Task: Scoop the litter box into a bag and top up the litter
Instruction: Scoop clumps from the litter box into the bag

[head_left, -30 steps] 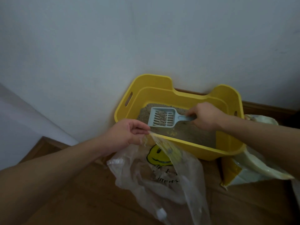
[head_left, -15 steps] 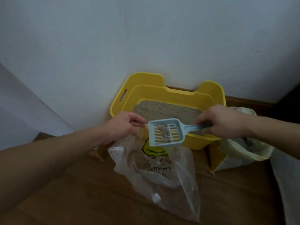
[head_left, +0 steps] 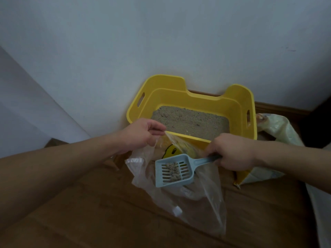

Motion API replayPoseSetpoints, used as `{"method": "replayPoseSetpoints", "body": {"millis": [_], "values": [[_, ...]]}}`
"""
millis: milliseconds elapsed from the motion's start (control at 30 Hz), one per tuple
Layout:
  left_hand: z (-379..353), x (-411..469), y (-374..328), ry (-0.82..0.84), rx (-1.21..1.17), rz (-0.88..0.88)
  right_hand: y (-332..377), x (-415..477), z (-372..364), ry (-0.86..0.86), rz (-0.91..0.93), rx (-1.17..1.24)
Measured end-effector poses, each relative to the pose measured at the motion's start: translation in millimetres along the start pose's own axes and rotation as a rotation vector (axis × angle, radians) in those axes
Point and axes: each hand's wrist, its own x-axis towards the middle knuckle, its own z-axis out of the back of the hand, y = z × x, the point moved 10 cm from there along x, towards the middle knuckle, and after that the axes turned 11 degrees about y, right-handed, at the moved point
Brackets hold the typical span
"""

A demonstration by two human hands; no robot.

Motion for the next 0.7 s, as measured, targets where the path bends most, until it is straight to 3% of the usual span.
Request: {"method": "replayPoseSetpoints", "body": {"millis": [700], "values": [[-4.6, -2.0, 2.2, 0.022, -0.009, -0.028, -8.2, 13.1, -18.1, 0.034, -0.007, 0.016]]}}
